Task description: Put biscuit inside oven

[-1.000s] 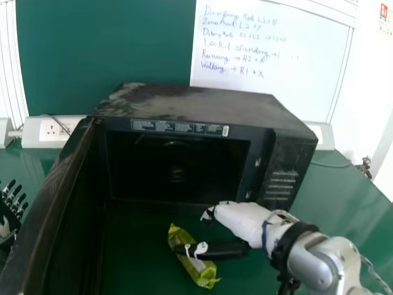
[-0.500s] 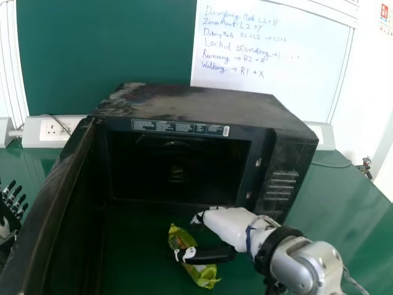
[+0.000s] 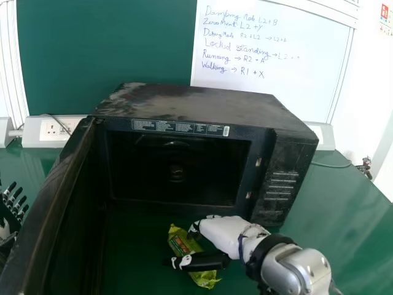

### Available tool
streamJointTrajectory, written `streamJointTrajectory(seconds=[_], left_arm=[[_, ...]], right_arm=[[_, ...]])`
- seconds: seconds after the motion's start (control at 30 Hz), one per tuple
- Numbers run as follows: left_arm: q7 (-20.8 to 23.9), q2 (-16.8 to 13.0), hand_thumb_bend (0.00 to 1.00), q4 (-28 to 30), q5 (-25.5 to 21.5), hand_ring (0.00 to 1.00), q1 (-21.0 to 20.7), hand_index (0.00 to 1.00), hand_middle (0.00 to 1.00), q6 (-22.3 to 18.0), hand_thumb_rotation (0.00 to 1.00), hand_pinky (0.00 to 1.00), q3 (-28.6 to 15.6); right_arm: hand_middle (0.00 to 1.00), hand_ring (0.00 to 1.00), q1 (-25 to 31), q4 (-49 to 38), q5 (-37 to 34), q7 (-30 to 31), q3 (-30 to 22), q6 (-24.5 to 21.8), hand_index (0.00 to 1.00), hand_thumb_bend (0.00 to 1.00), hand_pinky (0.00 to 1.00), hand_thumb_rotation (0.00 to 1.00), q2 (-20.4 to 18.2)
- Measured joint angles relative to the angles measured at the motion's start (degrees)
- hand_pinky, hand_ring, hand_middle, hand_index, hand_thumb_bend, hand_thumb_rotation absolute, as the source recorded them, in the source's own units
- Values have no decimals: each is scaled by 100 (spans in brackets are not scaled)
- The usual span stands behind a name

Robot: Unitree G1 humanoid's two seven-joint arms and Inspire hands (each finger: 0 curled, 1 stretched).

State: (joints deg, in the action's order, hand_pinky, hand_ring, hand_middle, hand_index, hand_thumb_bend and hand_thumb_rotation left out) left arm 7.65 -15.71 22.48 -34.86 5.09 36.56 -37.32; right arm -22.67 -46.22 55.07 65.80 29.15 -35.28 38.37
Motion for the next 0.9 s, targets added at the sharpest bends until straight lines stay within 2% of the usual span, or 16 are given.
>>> streamJointTrajectory(seconds=[0.27,0.47,0.67,0.77,0.9], left_arm=[[-1,-2,58,-11,-5,79,-1,70,81,1,0,75,-11],[-1,-3,57,-12,-5,79,-1,72,81,2,0,75,-15],[-21,-9,56,-14,-8,79,-1,71,81,2,0,76,-17],[-27,-13,57,-14,-9,80,-1,71,81,4,0,76,-20],[-20,-13,57,-13,-22,79,-3,70,81,25,0,76,-32]], right_arm=[[76,70,189,80,221,118,-250,367,78,100,62,51,-204],[82,79,302,171,416,260,-425,678,82,100,71,51,-283],[85,83,330,190,873,405,-567,899,84,100,74,50,-455],[77,72,357,224,1075,435,-609,1060,82,100,62,49,-584],[75,70,424,330,1276,438,-632,1285,81,100,60,48,-755]])
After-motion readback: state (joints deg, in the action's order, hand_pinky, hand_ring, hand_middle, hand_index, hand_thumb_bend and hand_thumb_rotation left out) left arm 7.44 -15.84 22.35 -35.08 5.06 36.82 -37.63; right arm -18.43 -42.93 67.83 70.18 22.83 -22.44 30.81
